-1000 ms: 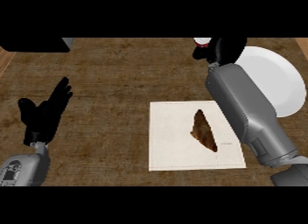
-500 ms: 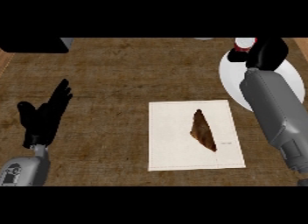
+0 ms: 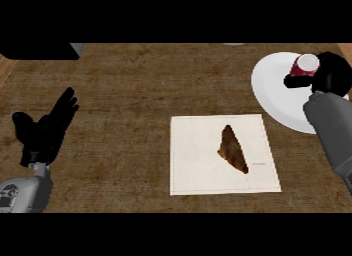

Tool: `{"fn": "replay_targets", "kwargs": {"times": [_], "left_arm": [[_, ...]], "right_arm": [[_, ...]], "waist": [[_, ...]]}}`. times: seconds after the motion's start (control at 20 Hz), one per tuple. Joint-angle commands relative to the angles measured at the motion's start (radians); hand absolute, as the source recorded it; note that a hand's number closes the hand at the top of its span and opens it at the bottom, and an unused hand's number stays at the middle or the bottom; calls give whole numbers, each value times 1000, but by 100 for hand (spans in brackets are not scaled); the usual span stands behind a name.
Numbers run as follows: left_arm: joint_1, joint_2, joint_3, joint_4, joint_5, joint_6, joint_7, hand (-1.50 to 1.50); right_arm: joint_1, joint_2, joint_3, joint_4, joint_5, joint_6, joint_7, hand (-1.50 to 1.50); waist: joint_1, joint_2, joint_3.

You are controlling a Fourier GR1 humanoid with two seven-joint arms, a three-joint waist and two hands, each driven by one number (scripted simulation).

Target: Pick the can from the placemat and place it in the plate

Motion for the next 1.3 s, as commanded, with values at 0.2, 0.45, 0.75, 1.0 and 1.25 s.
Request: {"fn": "replay_targets", "kwargs": {"times": [0.2, 0.45, 0.75, 1.0, 1.25], "left_arm": [[-6, -56, -40, 8, -57, 49, -9, 0], [7, -8, 5, 11, -7, -10, 7, 0], [-7, 1, 23, 3, -3, -6, 11, 0], [28, -41, -16, -44, -36, 33, 32, 0], [32, -32, -3, -3, -37, 11, 2, 0]], "right_arm": [[42, -52, -111, 58, -177, 136, -317, -150], [81, -24, -125, -40, -195, -33, -479, -150], [65, 67, -206, -219, -387, 3, -675, -150], [89, 103, -267, -335, -530, 124, -550, -150], [193, 79, -294, -453, -663, 299, -542, -150]], "waist": [[0, 1, 0], [-4, -4, 0], [-15, -9, -1], [-28, -17, -1], [-26, -11, -2]]}}
